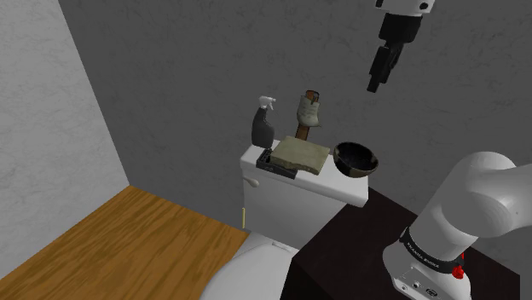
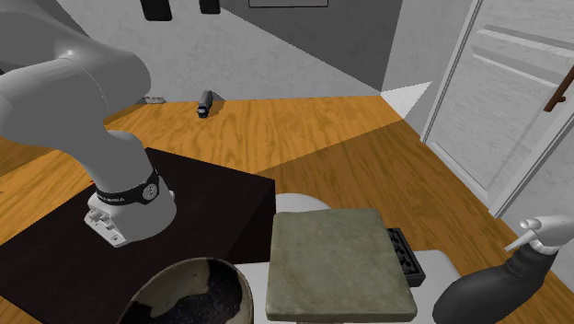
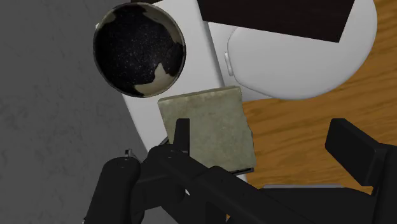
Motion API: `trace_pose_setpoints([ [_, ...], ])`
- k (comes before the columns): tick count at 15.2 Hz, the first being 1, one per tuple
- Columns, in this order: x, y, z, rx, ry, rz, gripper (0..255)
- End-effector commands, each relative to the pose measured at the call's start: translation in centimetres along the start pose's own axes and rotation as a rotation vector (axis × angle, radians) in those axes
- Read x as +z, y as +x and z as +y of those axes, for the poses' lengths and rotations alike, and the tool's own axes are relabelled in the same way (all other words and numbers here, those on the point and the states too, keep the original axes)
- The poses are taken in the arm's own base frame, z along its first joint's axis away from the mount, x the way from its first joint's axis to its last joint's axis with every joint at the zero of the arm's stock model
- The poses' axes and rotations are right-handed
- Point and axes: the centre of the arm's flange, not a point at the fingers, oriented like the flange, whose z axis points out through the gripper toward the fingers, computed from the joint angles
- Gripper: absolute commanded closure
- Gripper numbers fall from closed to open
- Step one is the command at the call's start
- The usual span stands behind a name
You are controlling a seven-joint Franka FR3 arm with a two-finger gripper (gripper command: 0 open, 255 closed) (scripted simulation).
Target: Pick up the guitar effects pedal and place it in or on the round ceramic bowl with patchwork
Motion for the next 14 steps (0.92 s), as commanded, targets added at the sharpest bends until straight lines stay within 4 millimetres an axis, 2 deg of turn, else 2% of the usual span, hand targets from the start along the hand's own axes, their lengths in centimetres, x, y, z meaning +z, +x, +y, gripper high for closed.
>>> trace_pose_setpoints([
  [1,0.0,0.0,0.0,0.0,0.0,0.0,0],
  [7,4.4,5.1,-7.2,-0.017,-0.173,-0.013,0],
  [14,11.2,10.8,-14.7,-0.036,-0.374,-0.028,0],
])
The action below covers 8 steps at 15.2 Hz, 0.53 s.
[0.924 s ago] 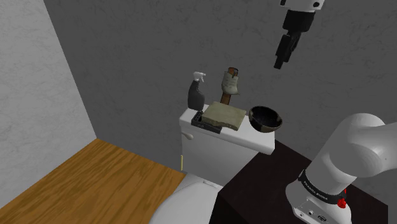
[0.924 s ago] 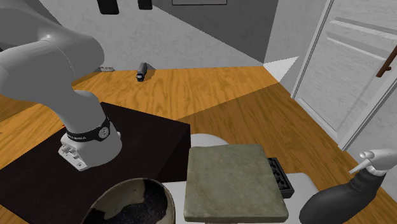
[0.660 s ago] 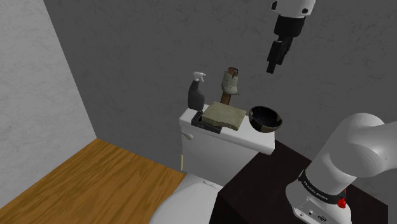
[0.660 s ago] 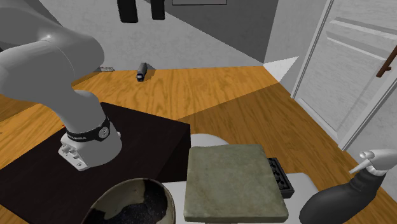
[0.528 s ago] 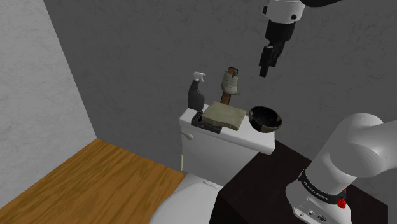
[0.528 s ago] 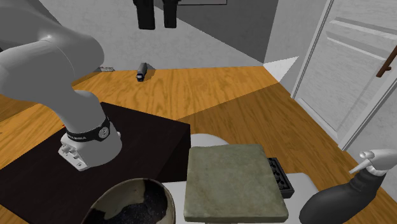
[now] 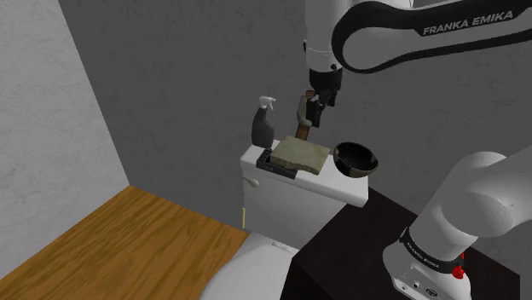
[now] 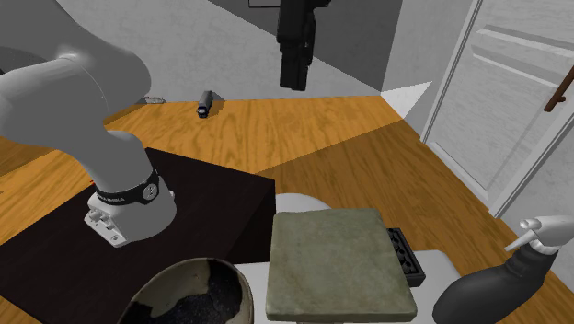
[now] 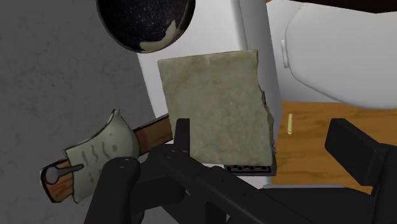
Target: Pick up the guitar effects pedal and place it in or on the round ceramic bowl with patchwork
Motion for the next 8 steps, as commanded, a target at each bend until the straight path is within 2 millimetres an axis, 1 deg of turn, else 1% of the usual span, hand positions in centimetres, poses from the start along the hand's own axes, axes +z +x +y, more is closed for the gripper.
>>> trace_pose_setpoints([
  [1,1.2,2.0,-2.8,-0.005,-0.057,-0.002,0],
  [4,3.5,4.5,-6.4,-0.014,-0.144,-0.008,0],
  [8,7.0,7.9,-10.9,-0.025,-0.259,-0.017,0],
])
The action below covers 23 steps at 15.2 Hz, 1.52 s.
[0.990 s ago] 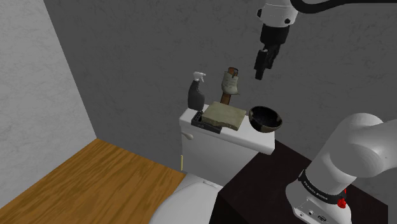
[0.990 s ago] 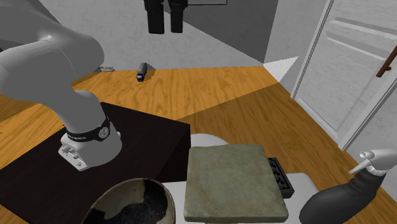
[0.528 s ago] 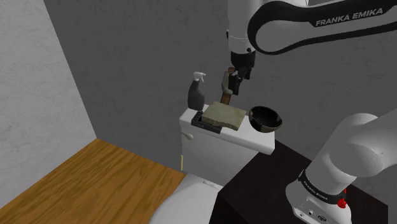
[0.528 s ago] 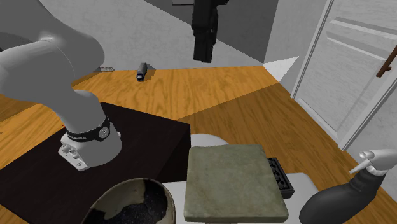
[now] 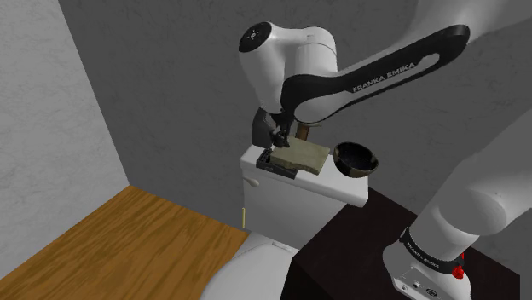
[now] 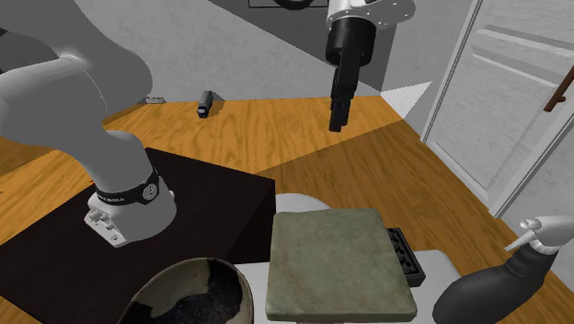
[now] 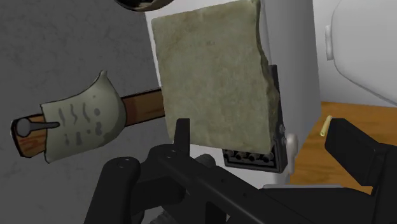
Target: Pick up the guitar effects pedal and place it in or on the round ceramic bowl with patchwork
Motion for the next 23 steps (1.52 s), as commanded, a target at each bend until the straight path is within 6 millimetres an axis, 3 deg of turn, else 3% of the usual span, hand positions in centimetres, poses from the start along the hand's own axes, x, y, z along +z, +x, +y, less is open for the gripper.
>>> trace_pose_setpoints([
  [1,1.6,1.7,-2.7,-0.004,-0.059,-0.001,0],
  [8,7.4,7.5,-10.8,-0.023,-0.26,-0.016,0],
  [16,15.9,14.0,-18.5,-0.045,-0.49,-0.034,0],
  [23,18.7,13.9,-17.0,-0.045,-0.491,-0.034,0],
])
